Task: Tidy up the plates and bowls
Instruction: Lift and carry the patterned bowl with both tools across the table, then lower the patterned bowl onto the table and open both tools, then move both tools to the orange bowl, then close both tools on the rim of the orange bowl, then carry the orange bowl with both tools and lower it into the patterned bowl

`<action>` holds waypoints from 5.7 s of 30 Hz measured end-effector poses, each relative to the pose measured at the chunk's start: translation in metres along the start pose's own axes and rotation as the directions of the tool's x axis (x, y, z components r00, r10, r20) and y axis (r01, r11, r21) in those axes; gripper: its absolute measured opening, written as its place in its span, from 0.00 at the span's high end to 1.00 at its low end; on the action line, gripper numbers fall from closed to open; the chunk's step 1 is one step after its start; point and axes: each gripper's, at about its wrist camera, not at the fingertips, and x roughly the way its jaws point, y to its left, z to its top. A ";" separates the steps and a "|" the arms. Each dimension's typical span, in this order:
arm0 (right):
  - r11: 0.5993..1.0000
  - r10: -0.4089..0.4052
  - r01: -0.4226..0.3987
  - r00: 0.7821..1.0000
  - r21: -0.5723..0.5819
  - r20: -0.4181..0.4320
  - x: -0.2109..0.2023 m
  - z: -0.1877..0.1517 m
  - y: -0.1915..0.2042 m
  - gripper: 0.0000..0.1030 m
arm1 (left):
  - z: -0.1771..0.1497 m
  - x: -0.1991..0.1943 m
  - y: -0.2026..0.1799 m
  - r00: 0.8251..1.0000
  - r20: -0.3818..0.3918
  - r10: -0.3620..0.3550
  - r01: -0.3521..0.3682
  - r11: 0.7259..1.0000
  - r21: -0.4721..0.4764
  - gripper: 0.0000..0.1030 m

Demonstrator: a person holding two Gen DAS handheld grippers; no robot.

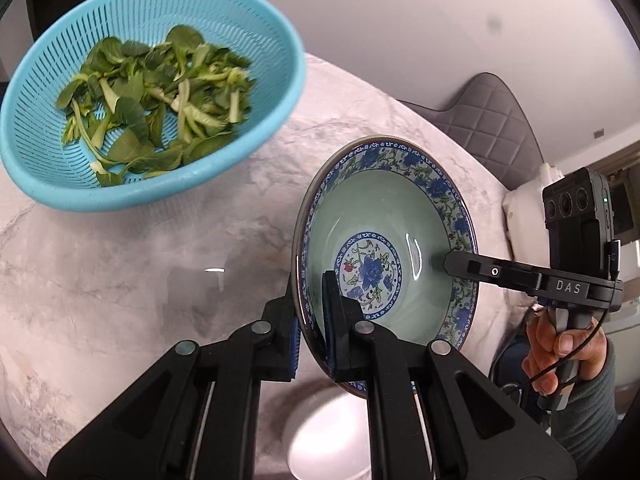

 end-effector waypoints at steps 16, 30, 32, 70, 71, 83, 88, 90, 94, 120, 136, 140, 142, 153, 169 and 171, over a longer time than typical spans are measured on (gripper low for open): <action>0.997 -0.027 0.017 0.989 0.071 0.143 -0.098 -0.134 -0.003 0.89 | -0.118 -0.033 -0.100 0.998 -0.051 -0.047 0.055 0.984 0.168 0.92; 0.979 -0.092 0.063 0.985 0.195 0.147 -0.106 -0.254 -0.052 0.89 | -0.240 0.018 -0.137 0.988 -0.155 -0.002 0.041 0.967 0.250 0.91; 0.975 -0.107 0.076 0.984 0.208 0.140 -0.104 -0.264 -0.060 0.89 | -0.250 0.025 -0.141 0.986 -0.166 0.007 0.037 0.966 0.258 0.91; 0.961 -0.158 0.125 0.980 0.246 0.120 -0.094 -0.304 -0.118 0.69 | -0.278 0.088 -0.157 0.981 -0.181 0.063 -0.011 0.962 0.274 0.19; 0.961 -0.163 0.127 0.978 0.245 0.133 -0.096 -0.305 -0.117 0.51 | -0.278 0.084 -0.156 0.983 -0.176 0.058 -0.009 0.964 0.267 0.19; 0.973 -0.194 0.152 0.945 0.172 0.263 -0.137 -0.303 -0.085 0.35 | -0.249 -0.016 -0.132 0.999 -0.038 -0.027 0.033 0.984 0.177 0.07; 0.984 -0.174 0.154 0.936 0.088 0.306 -0.147 -0.284 -0.054 0.35 | -0.199 -0.066 -0.075 0.999 0.031 -0.044 0.042 0.997 0.063 0.07; 0.987 -0.162 0.151 0.937 0.058 0.310 -0.146 -0.272 -0.042 0.35 | -0.179 -0.078 -0.061 0.998 0.054 0.017 -0.021 0.997 0.073 0.07; 0.993 -0.117 0.108 0.944 0.046 0.308 -0.137 -0.244 -0.028 0.35 | -0.146 -0.089 -0.044 0.994 0.093 0.053 -0.061 0.994 0.089 0.08; 0.964 -0.104 0.061 0.982 0.259 0.156 -0.018 -0.127 -0.065 0.70 | -0.045 0.103 -0.063 0.965 -0.222 0.141 -0.059 0.938 0.341 0.50; 0.956 -0.121 0.083 0.985 0.280 0.122 -0.004 -0.122 -0.073 0.84 | -0.051 0.132 -0.071 0.949 -0.294 0.115 -0.005 0.937 0.350 0.88; 0.960 -0.134 0.098 0.984 0.264 0.120 -0.002 -0.120 -0.071 0.84 | -0.050 0.134 -0.074 0.948 -0.288 0.135 -0.023 0.933 0.360 0.89; 0.960 -0.133 0.097 0.984 0.263 0.122 -0.002 -0.120 -0.071 0.84 | -0.049 0.135 -0.073 0.948 -0.289 0.131 -0.023 0.937 0.349 0.90; 0.961 -0.140 0.097 0.978 0.257 0.155 -0.022 -0.120 -0.064 0.85 | -0.045 0.113 -0.090 0.956 -0.267 0.119 -0.018 0.936 0.351 0.90; 0.958 -0.144 0.086 0.969 0.274 0.200 -0.078 -0.164 -0.047 0.85 | -0.092 0.063 -0.138 0.961 -0.265 0.074 0.037 0.920 0.391 0.90; 0.957 -0.148 0.089 0.968 0.276 0.201 -0.084 -0.176 -0.046 0.86 | -0.105 0.058 -0.147 0.961 -0.267 0.066 0.048 0.916 0.398 0.90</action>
